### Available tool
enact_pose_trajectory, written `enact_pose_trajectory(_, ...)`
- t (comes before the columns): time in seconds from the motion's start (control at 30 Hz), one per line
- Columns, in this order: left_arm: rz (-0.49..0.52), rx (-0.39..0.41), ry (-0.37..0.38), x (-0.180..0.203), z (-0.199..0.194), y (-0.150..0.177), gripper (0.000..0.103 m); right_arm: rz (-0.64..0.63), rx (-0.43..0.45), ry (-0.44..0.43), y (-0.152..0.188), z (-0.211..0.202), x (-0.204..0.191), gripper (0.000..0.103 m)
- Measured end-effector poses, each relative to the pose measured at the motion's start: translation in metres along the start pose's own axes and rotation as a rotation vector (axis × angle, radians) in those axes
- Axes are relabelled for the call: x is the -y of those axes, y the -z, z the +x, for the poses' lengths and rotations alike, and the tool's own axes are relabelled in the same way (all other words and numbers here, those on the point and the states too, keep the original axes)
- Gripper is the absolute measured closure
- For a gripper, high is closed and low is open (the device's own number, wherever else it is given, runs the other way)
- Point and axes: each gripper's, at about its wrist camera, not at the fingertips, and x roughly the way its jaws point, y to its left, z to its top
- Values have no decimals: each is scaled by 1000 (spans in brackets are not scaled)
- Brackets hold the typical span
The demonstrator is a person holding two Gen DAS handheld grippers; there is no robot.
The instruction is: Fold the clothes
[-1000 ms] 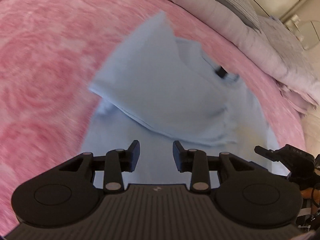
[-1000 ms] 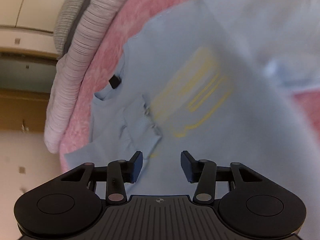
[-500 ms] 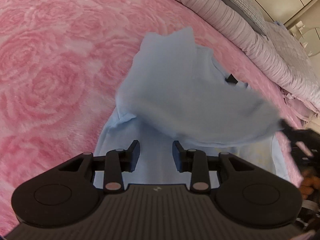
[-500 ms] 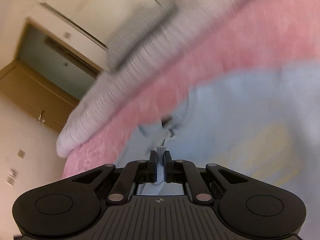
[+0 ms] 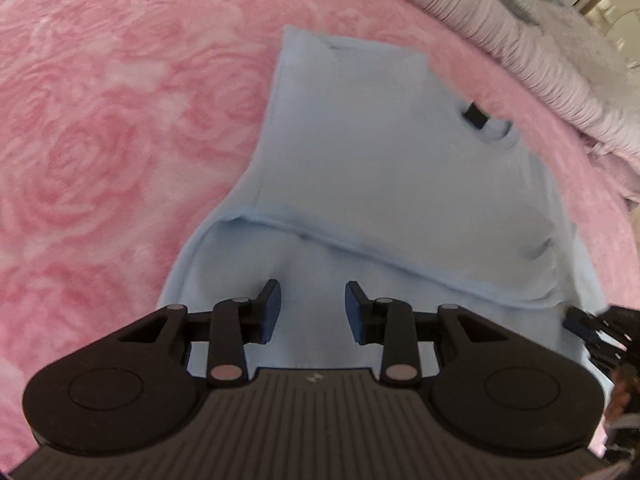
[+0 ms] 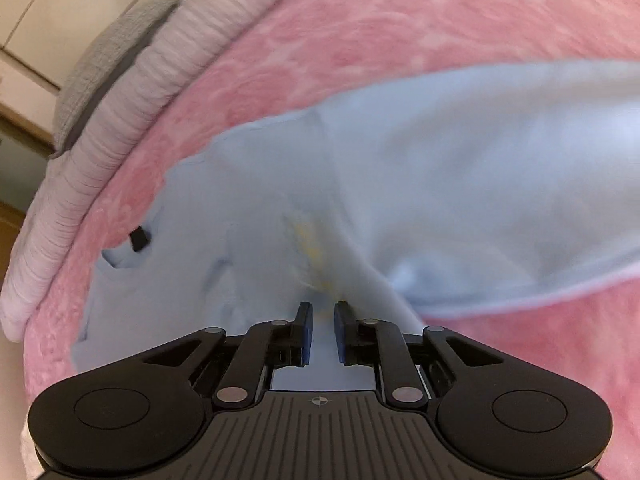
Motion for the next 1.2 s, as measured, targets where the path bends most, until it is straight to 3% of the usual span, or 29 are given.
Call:
enact_pose_trajectory(0.17,64,-48,-57,15,-4,13,73,113,-43,-8,5,-37,50,88)
enact_pose_trajectory(0.43,182,-118,-43,62,-8,52,72,478,52,78,5,-118,170,77)
enact_pose_trajectory(0.57,217,-146,-63,74,-16,67,72,561,127,85,3,-149,208,70)
enact_pose_trajectory(0.73,178,-131,-47,81,-31,66,72,711,332,41,-7,-176,252,68)
enact_pose_trajectory(0.83,152,-99,-29,87,-38,60,72,826,369,33,-8,-166,276,67)
enact_pose_trajectory(0.93,144,-71,-10,94,-42,57,72,916,405,-29,-7,-154,288,67)
enact_pose_trajectory(1.0,134,-59,1,94,-44,56,72,907,424,-3,-14,-149,281,70)
enact_pose_trajectory(1.03,124,-58,6,91,-44,57,72,883,428,26,-19,-147,275,81)
enact_pose_trajectory(1.07,113,-58,10,89,-44,57,72,812,433,83,-28,-146,263,99)
enact_pose_trajectory(1.1,99,-58,19,85,-45,58,72,726,441,137,-37,-145,247,100)
enact_pose_trajectory(1.2,65,-60,36,71,-50,58,72,422,541,155,-63,-155,175,100)
